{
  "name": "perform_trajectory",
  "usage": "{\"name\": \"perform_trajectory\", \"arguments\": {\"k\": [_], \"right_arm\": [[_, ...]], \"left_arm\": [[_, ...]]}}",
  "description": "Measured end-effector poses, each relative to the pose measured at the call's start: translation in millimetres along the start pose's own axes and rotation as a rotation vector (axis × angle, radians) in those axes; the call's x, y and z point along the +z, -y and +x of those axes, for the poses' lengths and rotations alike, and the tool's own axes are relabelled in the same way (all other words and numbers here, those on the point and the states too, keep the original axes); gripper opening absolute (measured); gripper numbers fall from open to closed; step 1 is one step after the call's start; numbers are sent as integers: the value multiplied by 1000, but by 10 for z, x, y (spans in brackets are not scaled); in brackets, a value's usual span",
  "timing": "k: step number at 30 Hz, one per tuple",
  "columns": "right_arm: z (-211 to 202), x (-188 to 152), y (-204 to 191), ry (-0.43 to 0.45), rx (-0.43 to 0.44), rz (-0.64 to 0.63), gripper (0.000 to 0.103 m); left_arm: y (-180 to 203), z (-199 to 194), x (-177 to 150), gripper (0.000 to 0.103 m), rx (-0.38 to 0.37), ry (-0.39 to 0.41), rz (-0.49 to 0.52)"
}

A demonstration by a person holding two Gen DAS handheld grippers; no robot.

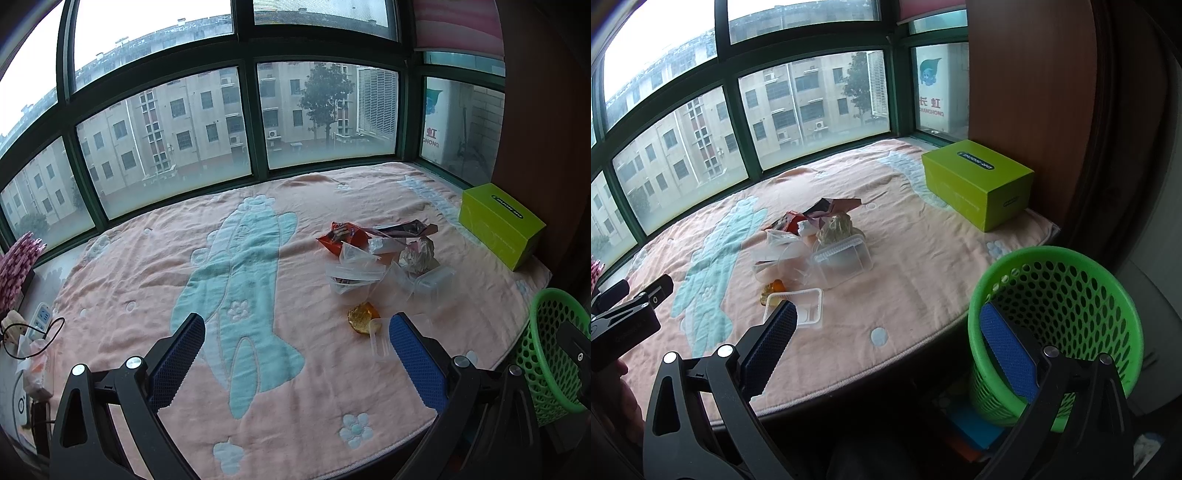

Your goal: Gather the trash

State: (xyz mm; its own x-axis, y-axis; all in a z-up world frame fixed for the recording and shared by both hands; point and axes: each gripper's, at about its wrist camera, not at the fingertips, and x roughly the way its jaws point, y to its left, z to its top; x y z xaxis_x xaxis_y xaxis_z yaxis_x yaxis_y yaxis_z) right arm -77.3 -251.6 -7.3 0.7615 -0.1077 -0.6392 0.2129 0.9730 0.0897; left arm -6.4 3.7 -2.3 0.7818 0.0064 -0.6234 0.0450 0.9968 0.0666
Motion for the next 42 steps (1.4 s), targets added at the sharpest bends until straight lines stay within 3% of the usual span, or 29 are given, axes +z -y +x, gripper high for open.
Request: {"name": "perform_trajectory", "arguments": {"k": [21, 42], "right_arm": [[190, 26, -68, -35, 21, -18, 98], [736, 253, -230, -71, 92, -78, 98]], "left_arm": [[-103, 151, -28, 97, 10, -26, -4], [-241, 501, 292, 97, 70, -71, -27]]}}
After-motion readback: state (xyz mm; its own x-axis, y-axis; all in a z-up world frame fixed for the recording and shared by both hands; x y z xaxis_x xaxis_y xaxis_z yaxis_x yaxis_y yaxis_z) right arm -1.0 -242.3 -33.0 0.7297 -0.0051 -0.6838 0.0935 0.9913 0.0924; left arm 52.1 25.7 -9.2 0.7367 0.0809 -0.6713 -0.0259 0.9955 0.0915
